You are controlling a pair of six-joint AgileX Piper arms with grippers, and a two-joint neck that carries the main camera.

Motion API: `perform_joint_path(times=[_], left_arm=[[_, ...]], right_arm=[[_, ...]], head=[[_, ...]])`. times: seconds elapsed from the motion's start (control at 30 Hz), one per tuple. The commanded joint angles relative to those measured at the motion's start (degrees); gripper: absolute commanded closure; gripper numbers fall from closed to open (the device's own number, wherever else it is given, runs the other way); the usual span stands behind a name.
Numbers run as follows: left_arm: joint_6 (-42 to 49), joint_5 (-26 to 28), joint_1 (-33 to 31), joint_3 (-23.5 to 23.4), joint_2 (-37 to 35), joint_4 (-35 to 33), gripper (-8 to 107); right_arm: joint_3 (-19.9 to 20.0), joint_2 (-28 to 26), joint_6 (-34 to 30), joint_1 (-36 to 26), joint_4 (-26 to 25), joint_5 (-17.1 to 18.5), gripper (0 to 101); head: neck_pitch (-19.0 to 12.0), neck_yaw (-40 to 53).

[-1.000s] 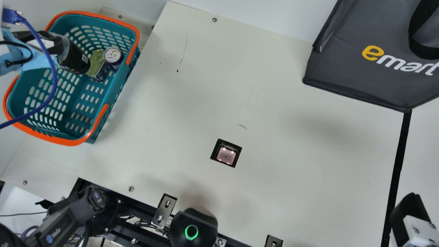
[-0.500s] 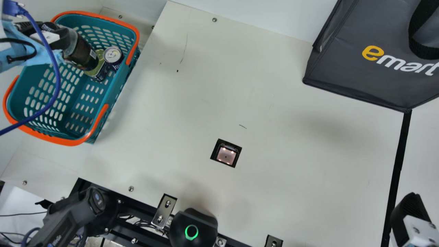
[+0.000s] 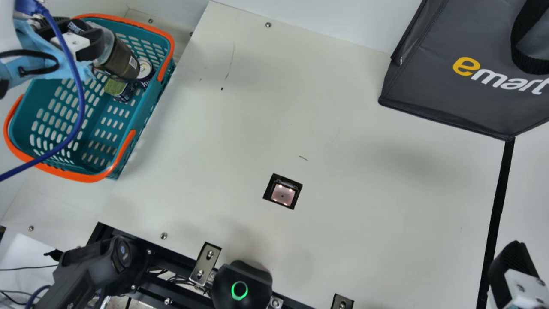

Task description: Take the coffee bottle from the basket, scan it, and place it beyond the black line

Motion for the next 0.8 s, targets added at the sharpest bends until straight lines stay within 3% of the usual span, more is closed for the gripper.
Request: perform_joint_path(times=[0.0,0.77], left_arm=[[-0.95,-0.1,-1.53,-0.05,-0.4,0.62,89],[-14.19,-2.21,-20.33,3.28,-6.65,10.91,89]], right_arm=[[0.0,0.0,0.0,0.0,0.0,0.0,10],[0.0,0.0,0.0,0.0,0.0,0.0,10]], head=[[-1.48,0.14],[-1.48,0.14]])
